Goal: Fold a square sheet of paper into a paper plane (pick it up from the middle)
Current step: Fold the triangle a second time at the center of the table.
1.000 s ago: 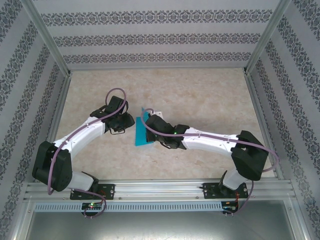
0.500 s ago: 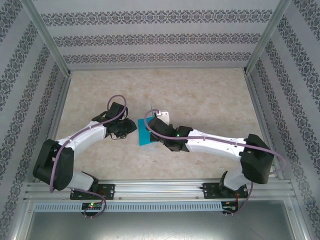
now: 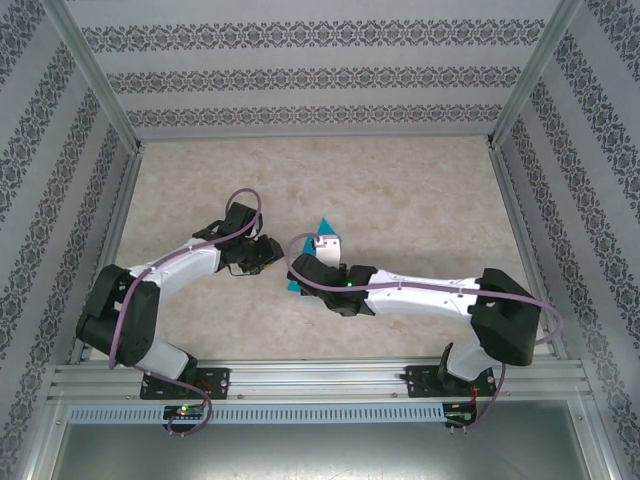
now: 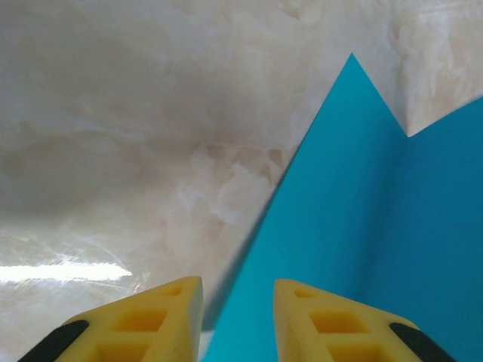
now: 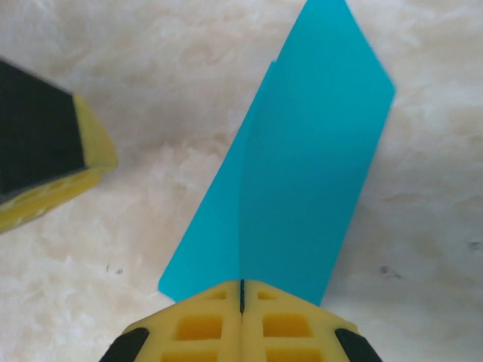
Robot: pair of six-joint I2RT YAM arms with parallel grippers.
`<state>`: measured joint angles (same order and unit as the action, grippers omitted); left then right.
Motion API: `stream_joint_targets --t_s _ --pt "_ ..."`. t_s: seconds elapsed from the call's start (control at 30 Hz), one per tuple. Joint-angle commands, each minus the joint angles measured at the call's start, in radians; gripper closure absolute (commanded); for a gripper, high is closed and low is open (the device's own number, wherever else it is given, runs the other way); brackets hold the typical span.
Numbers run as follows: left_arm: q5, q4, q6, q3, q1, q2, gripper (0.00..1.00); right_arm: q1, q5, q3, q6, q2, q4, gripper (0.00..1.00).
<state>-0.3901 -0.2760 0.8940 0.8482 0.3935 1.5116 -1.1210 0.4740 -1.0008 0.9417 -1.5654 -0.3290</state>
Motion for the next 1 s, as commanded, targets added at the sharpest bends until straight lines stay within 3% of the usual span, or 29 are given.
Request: stream_joint_targets --t_s 0.0,0.2,0.53,0.7,0.97 --pt "-0.061 0.051 -0.004 0.023 0.014 0.036 0.71 0.018 -0.097 -0.034 -0.039 -0.028 0.063 1.0" --pt "-0.138 0.096 0.033 0.021 0.044 0.114 0.83 0.042 -0.172 -0.005 -0.048 -0.038 0.13 1.0" --pt "-0.187 0.104 0.041 0.055 0.068 0.23 0.87 0.056 -0.211 0.008 -0.043 -0.047 0.138 1.0" --pt "-0.147 0.096 0.043 0.038 0.07 0.258 0.88 0.069 -0.256 0.018 -0.051 -0.052 0.149 1.0" --pt "-0.092 0.058 0.029 0.031 0.07 0.27 0.89 0.158 -0.47 0.089 -0.075 -0.063 0.219 1.0"
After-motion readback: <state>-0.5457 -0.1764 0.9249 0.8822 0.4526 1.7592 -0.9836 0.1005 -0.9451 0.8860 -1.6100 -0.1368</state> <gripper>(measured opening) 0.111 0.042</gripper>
